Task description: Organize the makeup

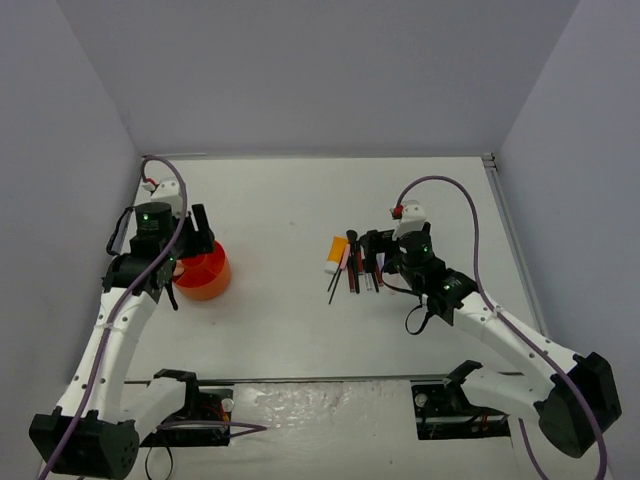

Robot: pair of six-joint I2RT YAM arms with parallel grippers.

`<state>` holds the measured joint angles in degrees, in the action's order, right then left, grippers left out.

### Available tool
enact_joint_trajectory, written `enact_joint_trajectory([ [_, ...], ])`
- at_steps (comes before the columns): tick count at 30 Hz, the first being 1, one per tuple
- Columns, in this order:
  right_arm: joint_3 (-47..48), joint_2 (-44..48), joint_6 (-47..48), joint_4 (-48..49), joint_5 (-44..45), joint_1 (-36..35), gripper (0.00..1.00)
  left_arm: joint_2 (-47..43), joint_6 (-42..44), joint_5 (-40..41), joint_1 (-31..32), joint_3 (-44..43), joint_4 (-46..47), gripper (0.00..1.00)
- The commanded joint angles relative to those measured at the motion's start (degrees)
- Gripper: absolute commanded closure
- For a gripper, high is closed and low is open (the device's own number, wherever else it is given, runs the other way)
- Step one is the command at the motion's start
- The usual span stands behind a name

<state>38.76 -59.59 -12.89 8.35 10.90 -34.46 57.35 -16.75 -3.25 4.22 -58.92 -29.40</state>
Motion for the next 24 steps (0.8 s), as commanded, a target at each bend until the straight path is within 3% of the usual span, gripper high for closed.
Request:
enact_joint_trajectory([
  [1, 2.3, -4.0, -5.9, -1.2, 0.8, 5.3, 0.16, -1.4, -2.3, -2.4, 5.3, -3.4, 1.2, 0.31],
  [9, -0.3, -11.9, -10.5, -1.4, 1.4, 11.9, 0.23, -3.6, -0.5, -1.7, 6.1, -1.8, 0.6, 0.06],
  [18, -1.4, -19.8, -14.6, -1.1, 2.8, 12.4, 0.31, -5.2, -0.7, -1.1, 5.5, 0.0, -0.9, 0.03],
  [24, -1.8, -24.1, -16.5, -0.7, 3.5, 12.3, 0.43, -5.7, -1.5, -3.6, 2.8, 0.5, -0.4, 0.03],
])
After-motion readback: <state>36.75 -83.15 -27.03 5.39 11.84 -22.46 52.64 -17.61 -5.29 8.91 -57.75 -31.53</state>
